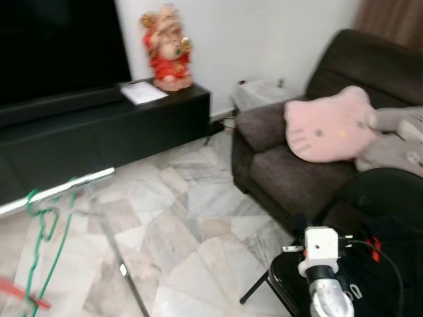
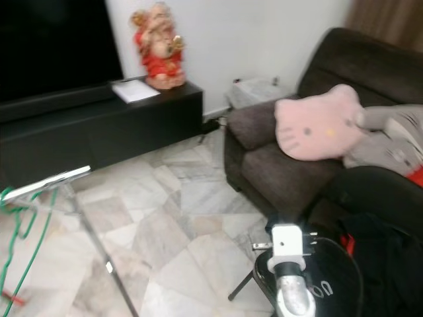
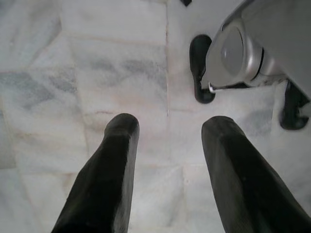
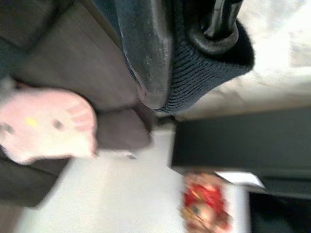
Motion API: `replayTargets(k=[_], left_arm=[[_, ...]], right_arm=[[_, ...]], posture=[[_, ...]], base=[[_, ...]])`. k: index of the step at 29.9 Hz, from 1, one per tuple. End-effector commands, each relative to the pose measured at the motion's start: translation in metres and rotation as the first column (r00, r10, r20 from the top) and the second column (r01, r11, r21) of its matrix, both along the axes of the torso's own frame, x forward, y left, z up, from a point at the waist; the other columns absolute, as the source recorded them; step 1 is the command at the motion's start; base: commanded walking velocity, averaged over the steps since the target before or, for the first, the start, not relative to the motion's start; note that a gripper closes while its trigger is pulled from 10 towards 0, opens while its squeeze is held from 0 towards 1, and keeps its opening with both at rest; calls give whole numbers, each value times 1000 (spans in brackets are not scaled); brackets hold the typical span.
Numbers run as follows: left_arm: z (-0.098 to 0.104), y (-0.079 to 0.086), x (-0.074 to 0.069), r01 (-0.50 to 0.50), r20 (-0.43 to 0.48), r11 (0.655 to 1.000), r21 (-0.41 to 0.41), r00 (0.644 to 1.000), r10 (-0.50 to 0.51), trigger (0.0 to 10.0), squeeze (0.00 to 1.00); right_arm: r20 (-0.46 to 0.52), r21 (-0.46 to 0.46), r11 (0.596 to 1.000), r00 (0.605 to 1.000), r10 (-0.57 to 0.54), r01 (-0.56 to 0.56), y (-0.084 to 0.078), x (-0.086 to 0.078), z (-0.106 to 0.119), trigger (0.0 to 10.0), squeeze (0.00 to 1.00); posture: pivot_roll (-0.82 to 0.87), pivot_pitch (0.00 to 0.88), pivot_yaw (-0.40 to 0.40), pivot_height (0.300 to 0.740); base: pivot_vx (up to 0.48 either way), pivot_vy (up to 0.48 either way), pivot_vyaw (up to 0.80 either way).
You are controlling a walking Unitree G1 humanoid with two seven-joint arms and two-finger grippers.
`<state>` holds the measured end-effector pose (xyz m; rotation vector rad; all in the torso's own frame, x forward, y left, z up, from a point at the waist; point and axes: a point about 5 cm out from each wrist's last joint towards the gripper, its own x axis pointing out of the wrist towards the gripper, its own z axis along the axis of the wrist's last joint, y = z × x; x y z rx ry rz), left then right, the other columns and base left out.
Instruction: Hang hanger
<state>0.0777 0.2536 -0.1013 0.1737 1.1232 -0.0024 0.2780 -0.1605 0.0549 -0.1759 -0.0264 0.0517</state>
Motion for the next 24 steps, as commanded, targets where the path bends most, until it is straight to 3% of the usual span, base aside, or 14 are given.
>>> replayTargets(k=[1,19,24], left_arm=[[-1,-2,-4,7,-9,1000,-4,1000,-7,10000,0],[-1,-1,-3,-32,-6,999,2,999,32,10000,0],[-2,-1,-4,-35,-12,999,2,999,35,10000,0]], right_arm=[[23,-24,1000,1000,0,1,-6,3,7,10000,0],[-6,-24,1000,1000,18,-18,-7,3,6,10000,0],[-45,-1,1000,999,-3,3,-8,2,1,10000,0]], posture=[[42,0,-40,740],[54,0,-47,740],[39,0,-44,740]], base=[[0,0,800],[0,0,800],[0,0,119]])
